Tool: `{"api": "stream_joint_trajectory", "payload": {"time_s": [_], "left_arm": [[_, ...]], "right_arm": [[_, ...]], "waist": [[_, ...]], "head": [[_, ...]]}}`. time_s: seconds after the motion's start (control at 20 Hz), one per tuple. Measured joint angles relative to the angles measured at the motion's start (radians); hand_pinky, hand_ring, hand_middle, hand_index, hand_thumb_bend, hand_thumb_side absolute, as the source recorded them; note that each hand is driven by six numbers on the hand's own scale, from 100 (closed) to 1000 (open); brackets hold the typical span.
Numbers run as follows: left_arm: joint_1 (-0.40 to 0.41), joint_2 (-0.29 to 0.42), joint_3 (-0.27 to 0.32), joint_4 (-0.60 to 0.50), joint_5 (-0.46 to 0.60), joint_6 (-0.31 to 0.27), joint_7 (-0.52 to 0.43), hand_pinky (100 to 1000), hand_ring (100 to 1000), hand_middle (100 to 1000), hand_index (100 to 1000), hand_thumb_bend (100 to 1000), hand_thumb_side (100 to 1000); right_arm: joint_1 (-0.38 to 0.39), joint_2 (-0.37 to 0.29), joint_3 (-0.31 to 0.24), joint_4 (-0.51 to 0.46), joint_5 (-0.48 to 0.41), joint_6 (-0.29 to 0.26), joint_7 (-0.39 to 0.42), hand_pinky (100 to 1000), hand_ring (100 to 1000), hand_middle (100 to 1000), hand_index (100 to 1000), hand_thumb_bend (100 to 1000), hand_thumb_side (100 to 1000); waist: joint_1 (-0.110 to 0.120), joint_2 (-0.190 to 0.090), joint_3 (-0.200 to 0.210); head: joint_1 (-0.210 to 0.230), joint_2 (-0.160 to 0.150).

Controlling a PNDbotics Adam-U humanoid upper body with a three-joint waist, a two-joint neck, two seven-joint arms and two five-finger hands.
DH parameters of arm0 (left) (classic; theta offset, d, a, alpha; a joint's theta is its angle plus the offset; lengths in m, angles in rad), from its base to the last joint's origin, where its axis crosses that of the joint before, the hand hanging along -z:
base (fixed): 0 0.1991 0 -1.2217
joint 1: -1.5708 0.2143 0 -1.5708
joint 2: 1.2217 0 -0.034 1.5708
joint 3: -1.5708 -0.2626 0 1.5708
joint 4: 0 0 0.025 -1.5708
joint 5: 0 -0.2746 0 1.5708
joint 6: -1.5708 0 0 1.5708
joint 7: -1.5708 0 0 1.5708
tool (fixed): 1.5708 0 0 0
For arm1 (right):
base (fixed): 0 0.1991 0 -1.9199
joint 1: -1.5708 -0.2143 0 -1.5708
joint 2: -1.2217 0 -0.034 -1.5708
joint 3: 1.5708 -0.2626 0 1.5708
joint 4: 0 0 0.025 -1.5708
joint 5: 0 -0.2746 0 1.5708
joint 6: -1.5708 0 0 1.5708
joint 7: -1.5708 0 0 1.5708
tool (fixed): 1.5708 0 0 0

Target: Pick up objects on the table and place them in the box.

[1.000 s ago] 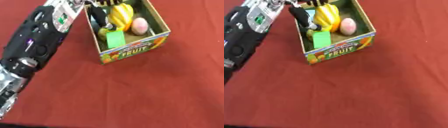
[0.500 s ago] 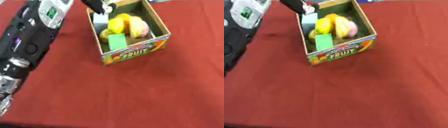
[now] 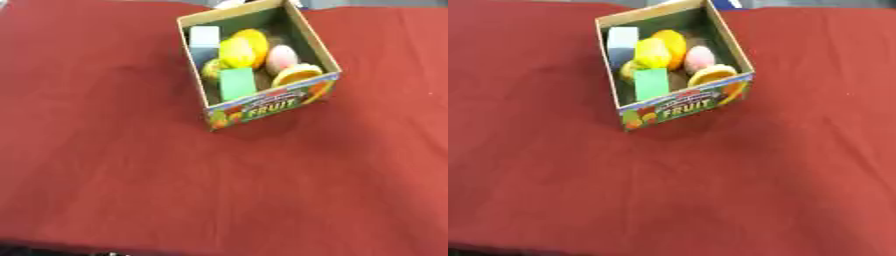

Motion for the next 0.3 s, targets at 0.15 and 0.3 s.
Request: {"api": "stream_joint_trajectory", "payload": {"time_s": [0.15,0.3], "left_arm": [[0.152,-0.013,0.058,-0.029,0.116,-0.073,0.203,760,649,626,799,100,454],[0.277,-0.053,0.104,-0.032,0.205,-0.164,0.325,760,647,623,800,100,489]], "right_arm": [[-0.02,0.013,-0.001,0.0,-0.007,-0.001,0.0,779,692,626,721,100,512],[-0.032,0.026,-0.001,0.0,-0.016,0.0,0.001,781,692,626,721,100,518]], "waist": [[-0.008,0.0,0.003],[-0.012,-0.001,0.007]], "head": [[-0.002,0.003],[-0.003,0.003]]}}
